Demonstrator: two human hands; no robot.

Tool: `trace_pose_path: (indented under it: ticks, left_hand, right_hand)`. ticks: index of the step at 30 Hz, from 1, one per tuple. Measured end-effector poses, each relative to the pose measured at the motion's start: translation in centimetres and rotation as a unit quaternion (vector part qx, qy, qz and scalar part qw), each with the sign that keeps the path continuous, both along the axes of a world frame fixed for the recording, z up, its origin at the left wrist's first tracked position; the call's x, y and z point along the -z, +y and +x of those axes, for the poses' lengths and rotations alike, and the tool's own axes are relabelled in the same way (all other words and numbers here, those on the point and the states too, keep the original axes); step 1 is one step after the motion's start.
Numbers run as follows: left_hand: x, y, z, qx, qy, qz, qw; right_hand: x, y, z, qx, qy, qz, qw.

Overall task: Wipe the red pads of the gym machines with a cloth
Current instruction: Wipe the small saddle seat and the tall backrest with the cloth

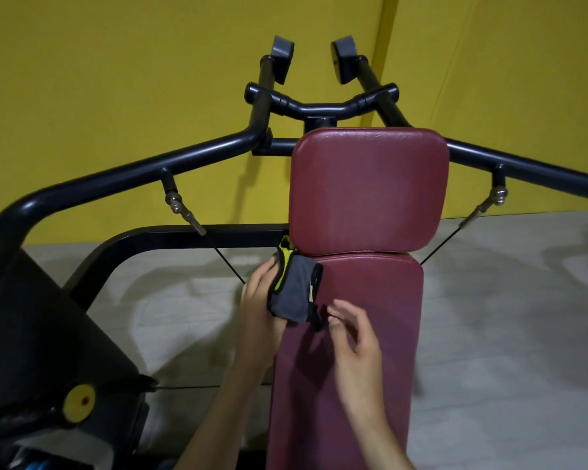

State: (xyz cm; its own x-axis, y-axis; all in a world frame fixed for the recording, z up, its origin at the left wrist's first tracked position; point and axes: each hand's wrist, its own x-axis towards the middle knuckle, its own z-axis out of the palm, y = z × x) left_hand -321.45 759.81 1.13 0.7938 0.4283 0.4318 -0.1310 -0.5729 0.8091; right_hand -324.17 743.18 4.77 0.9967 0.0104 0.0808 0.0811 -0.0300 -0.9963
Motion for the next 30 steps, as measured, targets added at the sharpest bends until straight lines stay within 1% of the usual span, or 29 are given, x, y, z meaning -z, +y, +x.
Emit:
trace_pose_path:
  ticks: [3, 6, 8, 9, 11, 13, 14, 16, 17, 18, 19, 21, 22, 23, 24, 25, 26, 28, 30]
  left_hand:
    - [0.0, 0.1, -0.1, -0.022, -0.050, 0.039, 0.998]
    - [-0.6, -0.4, -2.8, -0.027, -0.049, 0.173, 0.983]
    - [-0.2, -1.4, -5.6, 0.000, -0.041, 0.234, 0.971]
    - [0.0, -2.1, -7.0, 0.020, -0.050, 0.253, 0.966]
    - [-0.2, -3.6, -9.5, 0.075, -0.047, 0.252, 0.964]
    - [-0.3, -4.4, -11.4, 0.137, -0.013, 0.243, 0.960]
    - [-0.4, -4.4, -12.2, 0.169, 0.021, 0.258, 0.951]
    - [-1.1, -3.6, -13.7, 0.242, 0.080, 0.293, 0.921]
    - [-1.8, -3.2, -14.3, 0.285, 0.103, 0.280, 0.911]
    - [-2.6, -2.7, -14.6, 0.319, 0.121, 0.240, 0.909]
    - [-3.2, -2.3, -14.8, 0.335, 0.123, 0.181, 0.917]
    - [-4.2, -1.5, -14.5, 0.300, 0.122, 0.070, 0.944]
    - [-4.7, -1.2, -14.1, 0.285, 0.144, 0.016, 0.947]
    - [-5.2, -1.1, -13.7, 0.292, 0.184, -0.054, 0.937]
    - [-5.7, -1.1, -13.4, 0.315, 0.224, -0.144, 0.911]
    - [-6.1, -1.2, -13.2, 0.329, 0.249, -0.210, 0.886]
    - [-6.3, -1.2, -13.1, 0.331, 0.254, -0.234, 0.878]
    - [-6.7, -1.1, -12.9, 0.313, 0.236, -0.187, 0.901]
    - [-7.0, -0.9, -12.8, 0.295, 0.214, -0.119, 0.924]
  right_hand:
    - [0.9, 0.2, -1.0, 0.002, 0.085, 0.017, 0.996]
    - [0.0, 0.4, -2.9, -0.070, 0.175, 0.088, 0.978]
    - [-0.7, 0.8, -4.0, -0.129, 0.193, 0.160, 0.959]
    - [-0.9, 0.9, -4.4, -0.139, 0.200, 0.195, 0.950]
    - [-1.1, 0.8, -5.0, -0.112, 0.202, 0.237, 0.944]
    - [-1.2, 0.1, -5.6, -0.075, 0.186, 0.219, 0.955]
    - [-1.3, -0.3, -6.1, -0.065, 0.185, 0.206, 0.959]
    - [-1.0, -1.4, -6.8, -0.052, 0.201, 0.195, 0.959]
    - [-0.9, -1.9, -7.1, -0.050, 0.209, 0.193, 0.957]
    - [-0.9, -2.2, -7.4, -0.052, 0.215, 0.189, 0.957]
    - [-0.9, -2.6, -7.5, -0.057, 0.213, 0.182, 0.958]
    - [-0.8, -3.4, -7.4, -0.056, 0.203, 0.169, 0.963]
    - [-0.9, -3.7, -7.4, -0.057, 0.202, 0.172, 0.962]
    - [-1.1, -4.0, -7.4, -0.066, 0.204, 0.179, 0.960]
    - [-1.5, -4.2, -7.6, -0.079, 0.203, 0.184, 0.959]
    - [-1.7, -4.4, -7.6, -0.090, 0.189, 0.178, 0.962]
    - [-1.9, -4.6, -7.6, -0.092, 0.164, 0.156, 0.970]
    - [-1.9, -5.1, -7.5, -0.057, 0.107, 0.088, 0.989]
    - [-1.2, -6.1, -7.1, 0.003, 0.066, -0.005, 0.998]
